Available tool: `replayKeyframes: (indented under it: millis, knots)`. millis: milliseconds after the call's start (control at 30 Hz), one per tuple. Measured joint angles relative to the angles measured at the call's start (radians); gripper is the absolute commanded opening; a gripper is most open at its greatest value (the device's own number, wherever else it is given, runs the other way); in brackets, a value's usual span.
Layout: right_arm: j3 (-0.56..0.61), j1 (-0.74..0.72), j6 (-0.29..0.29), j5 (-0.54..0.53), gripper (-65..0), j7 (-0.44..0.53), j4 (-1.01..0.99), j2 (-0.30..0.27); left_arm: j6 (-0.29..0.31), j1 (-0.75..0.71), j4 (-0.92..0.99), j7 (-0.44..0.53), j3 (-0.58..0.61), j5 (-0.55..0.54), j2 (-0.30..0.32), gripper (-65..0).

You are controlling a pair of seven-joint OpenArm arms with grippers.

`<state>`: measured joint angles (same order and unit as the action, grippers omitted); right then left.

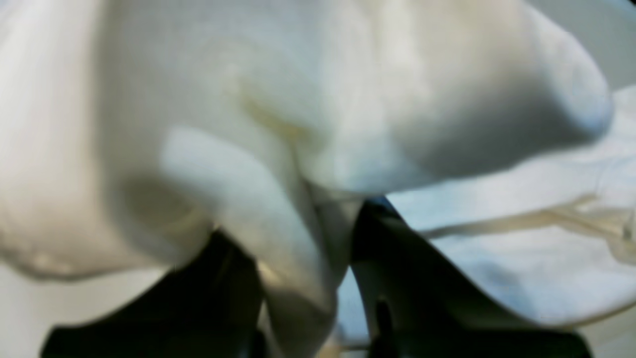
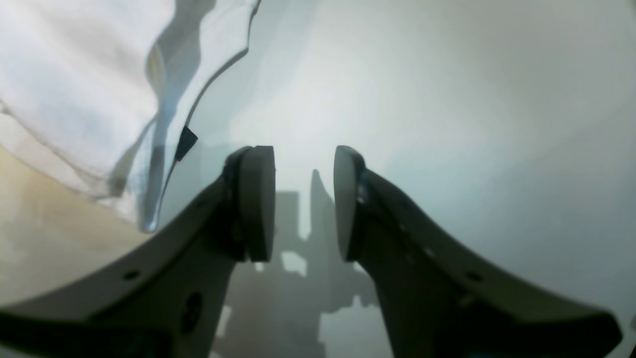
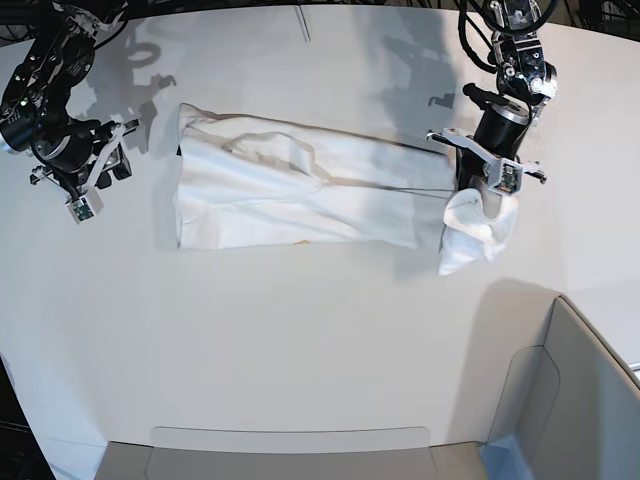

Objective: Layout the t-shirt on the table in an organized manner, then fold the t-shirt properly
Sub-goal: 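Grasp the shirt end with the left gripper and fold it toward the right gripper, then lay the folded end onto the shirt middle with the left gripper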

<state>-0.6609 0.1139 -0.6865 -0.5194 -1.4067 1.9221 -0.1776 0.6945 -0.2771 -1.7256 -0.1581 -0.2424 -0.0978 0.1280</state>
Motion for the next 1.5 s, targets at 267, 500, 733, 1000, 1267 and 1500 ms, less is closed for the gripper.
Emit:
replayKeyframes:
  millis: [267,500,733,1000,1267,1500]
  knots:
    - [0.0,0.0,0.0,0.0,-44.4,0.0,0.0,0.008,0.003,0.009,0.116,0.003,0.065,0.079,-0.005,-65.0]
    - [0.0,0.003,0.0,0.0,-44.4,0.0,0.0,0.009,0.002,0.009,0.131,0.003,0.105,0.148,-0.002,-54.2]
    - [0.0,0.0,0.0,0.0,-44.4,0.0,0.0,0.008,0.005,0.0,0.129,0.174,0.104,0.154,0.0,-41.8]
    - [0.0,0.0,0.0,0.0,-44.4,0.0,0.0,0.009,0.002,-0.013,0.128,0.333,0.142,0.326,0.003,-41.8]
    - [0.0,-0.005,0.0,0.0,-44.4,0.0,0.0,0.009,0.017,-0.079,0.134,0.468,0.269,0.606,0.002,-41.9]
    - [0.05,-0.011,0.0,0.024,-44.4,0.001,0.0,0.011,0.009,-0.058,0.134,0.48,0.27,0.603,0.003,-41.9]
